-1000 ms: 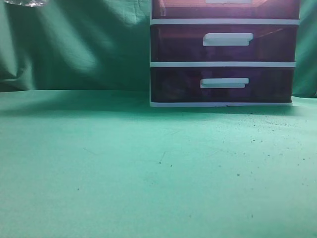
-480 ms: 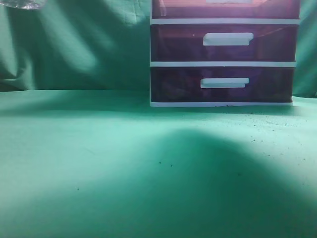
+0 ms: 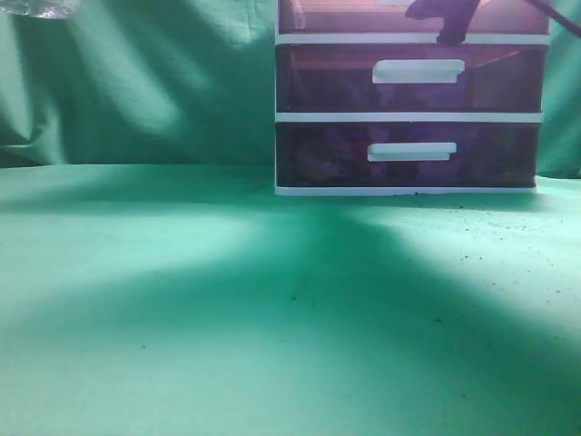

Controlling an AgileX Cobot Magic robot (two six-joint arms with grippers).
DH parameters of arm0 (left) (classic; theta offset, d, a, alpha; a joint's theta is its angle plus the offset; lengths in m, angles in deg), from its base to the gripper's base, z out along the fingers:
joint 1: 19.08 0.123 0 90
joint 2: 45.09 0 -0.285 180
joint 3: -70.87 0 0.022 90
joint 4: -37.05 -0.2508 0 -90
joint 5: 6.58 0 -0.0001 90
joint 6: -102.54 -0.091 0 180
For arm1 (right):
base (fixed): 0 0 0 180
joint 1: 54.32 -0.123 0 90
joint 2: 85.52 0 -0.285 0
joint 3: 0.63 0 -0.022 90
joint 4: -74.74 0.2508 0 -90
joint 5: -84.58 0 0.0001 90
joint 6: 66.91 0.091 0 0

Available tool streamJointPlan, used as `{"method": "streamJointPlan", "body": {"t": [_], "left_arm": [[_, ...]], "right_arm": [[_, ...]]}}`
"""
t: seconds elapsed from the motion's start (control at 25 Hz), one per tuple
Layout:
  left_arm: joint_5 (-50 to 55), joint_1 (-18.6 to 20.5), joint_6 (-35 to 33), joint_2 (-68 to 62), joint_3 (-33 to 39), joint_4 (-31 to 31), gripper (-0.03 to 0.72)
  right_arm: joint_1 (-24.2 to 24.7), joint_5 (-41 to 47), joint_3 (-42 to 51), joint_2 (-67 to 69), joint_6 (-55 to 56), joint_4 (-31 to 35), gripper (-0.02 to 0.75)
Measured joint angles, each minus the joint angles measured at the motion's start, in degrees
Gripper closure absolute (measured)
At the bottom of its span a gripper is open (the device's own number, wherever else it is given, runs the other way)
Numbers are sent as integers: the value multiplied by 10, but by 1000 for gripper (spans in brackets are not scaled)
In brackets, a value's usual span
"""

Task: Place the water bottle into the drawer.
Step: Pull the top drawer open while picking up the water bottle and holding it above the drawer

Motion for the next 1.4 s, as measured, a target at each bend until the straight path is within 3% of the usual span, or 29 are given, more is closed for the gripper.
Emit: {"method": "streamJointPlan", "body": {"t": [0.16,0.44,0.48,0.72,1.12,1.4], "left_arm": [[13,0,0,0,0,0,398],[16,0,0,0,0,-1,398],[16,0,0,0,0,-1,398],[16,0,0,0,0,-3,398],[16,0,0,0,0,-14,398],[16,0,0,0,0,-14,398]], "right_arm": [[-1,-24,-13,23,-1,-23,334],[-1,-72,-20,43,-7,-28,640],[-1,-72,-20,43,-16,-35,654],[-7,-50,5,11,-27,-36,643],[-49,-62,211,-152,-42,-12,643],[-82,-66,293,-220,-75,31,643]]}}
